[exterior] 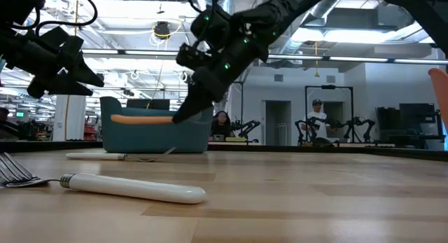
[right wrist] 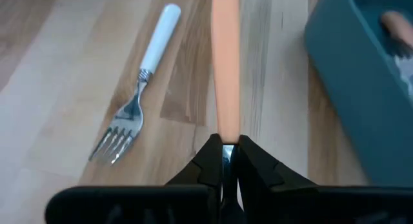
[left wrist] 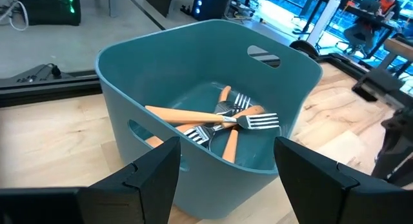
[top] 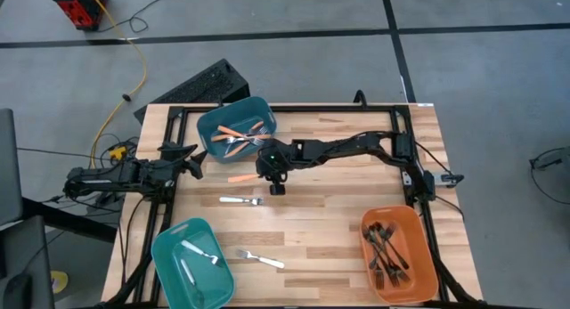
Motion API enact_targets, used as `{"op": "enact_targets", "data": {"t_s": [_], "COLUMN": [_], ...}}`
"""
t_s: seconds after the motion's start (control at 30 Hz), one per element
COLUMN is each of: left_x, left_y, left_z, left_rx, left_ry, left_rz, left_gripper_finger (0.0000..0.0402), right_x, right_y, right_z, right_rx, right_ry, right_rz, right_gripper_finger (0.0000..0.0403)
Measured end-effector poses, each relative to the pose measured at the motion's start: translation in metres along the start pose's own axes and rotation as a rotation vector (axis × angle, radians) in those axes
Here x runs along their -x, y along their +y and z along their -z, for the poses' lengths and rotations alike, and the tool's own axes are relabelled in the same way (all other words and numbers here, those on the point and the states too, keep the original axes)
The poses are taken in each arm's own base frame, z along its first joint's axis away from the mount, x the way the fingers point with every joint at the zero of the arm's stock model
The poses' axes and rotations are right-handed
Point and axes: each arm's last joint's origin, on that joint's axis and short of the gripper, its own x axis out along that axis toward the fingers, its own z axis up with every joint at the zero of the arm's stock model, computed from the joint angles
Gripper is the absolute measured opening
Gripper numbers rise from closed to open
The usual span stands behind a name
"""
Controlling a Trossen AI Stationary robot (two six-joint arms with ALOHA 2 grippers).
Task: Sort silverware by color (type)
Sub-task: Put the orange fork into the blue bin
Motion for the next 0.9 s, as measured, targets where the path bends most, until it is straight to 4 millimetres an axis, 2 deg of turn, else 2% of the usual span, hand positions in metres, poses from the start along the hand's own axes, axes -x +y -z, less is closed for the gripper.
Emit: {"op": "enact_targets", "data": {"t_s": [0.7,0.9], "left_x": [0.000,0.000], "left_y": [-0.001,-0.001], "left_z": [0.001,0.001], "left_rx": [0.002,0.002], "left_ry": [0.023,0.023], "left_rz": [0.029,0.029], "left_gripper_finger": [0.0235,0.0235], "right_x": [0.040,0.047], "right_y": [-0.008,-0.009], "right_z": [-0.055,-0.064], "right_rx": [0.083,0.084], "right_ry": [0.039,0.033], "right_rz": [-0.019,-0.017], "right_gripper_finger": [0.0051,0.0051]}}
